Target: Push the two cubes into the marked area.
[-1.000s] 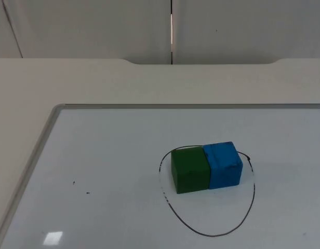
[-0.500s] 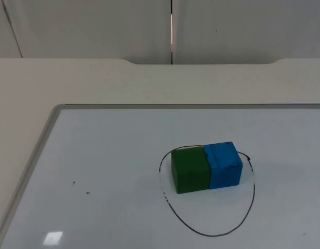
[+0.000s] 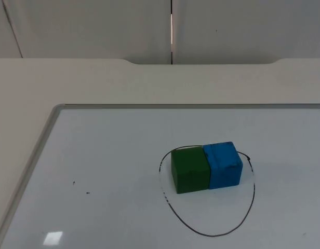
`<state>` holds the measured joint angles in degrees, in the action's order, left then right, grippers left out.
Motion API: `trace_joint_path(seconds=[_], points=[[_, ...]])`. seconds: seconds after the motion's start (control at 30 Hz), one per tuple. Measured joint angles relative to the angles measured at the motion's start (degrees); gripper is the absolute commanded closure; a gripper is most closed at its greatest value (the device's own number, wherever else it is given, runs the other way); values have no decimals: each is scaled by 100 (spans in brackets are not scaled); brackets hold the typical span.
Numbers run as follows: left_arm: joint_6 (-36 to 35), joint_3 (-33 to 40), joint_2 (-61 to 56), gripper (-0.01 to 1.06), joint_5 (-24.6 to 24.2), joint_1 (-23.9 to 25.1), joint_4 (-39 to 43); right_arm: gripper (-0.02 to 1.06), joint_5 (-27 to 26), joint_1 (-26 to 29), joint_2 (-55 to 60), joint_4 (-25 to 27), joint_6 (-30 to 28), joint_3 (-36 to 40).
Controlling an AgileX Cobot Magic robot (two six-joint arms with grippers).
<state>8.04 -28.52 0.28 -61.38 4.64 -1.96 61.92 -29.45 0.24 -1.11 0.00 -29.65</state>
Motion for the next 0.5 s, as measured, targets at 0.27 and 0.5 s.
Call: trace_joint_path(seconds=[0.27,0.5], points=[[0,0,0,0,0,0,0,-1,12,250,0,9,0,0],[0,0,0,0,0,0,0,-1,12,899,0,9,0,0]])
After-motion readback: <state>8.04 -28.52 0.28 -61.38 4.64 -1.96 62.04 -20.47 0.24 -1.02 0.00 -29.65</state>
